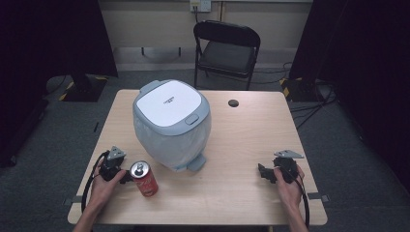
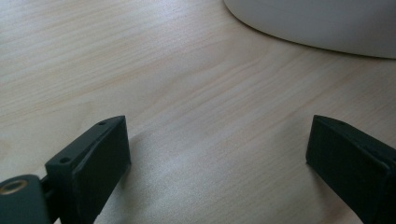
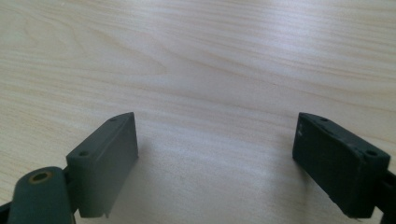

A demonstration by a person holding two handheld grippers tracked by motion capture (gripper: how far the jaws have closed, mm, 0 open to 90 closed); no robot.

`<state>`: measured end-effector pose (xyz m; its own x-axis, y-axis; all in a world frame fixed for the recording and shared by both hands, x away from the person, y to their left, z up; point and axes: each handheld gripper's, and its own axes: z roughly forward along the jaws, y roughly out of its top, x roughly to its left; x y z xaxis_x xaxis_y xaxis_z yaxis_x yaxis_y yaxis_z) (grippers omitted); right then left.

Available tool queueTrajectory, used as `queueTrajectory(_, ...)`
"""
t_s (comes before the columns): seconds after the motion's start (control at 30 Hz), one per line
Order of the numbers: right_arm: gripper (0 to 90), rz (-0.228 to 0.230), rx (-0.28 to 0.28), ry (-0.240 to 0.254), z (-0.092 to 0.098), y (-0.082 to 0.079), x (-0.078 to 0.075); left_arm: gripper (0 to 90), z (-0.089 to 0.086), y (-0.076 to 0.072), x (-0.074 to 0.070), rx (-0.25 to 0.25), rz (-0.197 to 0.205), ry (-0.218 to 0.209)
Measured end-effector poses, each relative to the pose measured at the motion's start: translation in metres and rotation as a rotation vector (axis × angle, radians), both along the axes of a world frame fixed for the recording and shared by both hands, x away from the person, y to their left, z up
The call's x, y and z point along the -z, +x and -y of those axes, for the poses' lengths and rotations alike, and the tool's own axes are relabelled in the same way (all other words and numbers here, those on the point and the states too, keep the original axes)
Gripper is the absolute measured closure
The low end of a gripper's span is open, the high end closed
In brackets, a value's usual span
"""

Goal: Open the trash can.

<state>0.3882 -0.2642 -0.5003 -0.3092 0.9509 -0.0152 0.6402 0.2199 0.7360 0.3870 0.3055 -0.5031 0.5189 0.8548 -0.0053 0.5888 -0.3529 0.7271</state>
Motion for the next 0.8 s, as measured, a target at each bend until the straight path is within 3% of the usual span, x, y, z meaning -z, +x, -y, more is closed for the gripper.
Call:
queueTrajectory(0.23, 13.3, 0.000, 0.016, 0.000, -0.001, -0.001, 0.000, 7.4, -0.002, 0.000, 0.000, -0.002, 0.005, -0.001)
queueTrajectory(0.3, 15.4, -0.009, 0.019, 0.000, -0.002, -0.002, -0.001, 13.9, -0.003, -0.001, -0.002, -0.013, 0.004, -0.001)
queueTrajectory(0.33, 20.1, -0.018, -0.004, 0.026, -0.005, -0.003, -0.005, 16.1, -0.005, -0.001, -0.002, -0.020, 0.008, -0.009)
queueTrajectory(0.5, 18.8, 0.009, -0.041, 0.027, -0.016, -0.003, -0.014, 19.3, -0.009, -0.001, -0.005, -0.042, -0.014, -0.036)
queueTrajectory(0.6, 18.7, 0.031, -0.104, 0.042, -0.029, -0.002, -0.024, 21.8, -0.011, -0.002, -0.008, -0.048, -0.025, -0.050)
queueTrajectory(0.67, 18.8, 0.034, -0.123, 0.052, -0.033, -0.001, -0.026, 21.9, -0.012, -0.002, -0.014, -0.055, -0.010, -0.062)
queueTrajectory(0.7, 19.7, 0.035, -0.166, 0.073, -0.040, 0.001, -0.031, 22.1, -0.014, -0.001, -0.026, -0.069, 0.019, -0.025)
queueTrajectory(0.73, 20.2, 0.045, -0.186, 0.063, -0.045, 0.002, -0.035, 22.0, -0.015, -0.002, -0.032, -0.085, 0.043, -0.023)
queueTrajectory(0.8, 21.4, 0.077, -0.209, 0.053, -0.055, 0.007, -0.043, 22.3, -0.019, -0.002, -0.045, -0.091, 0.074, -0.077)
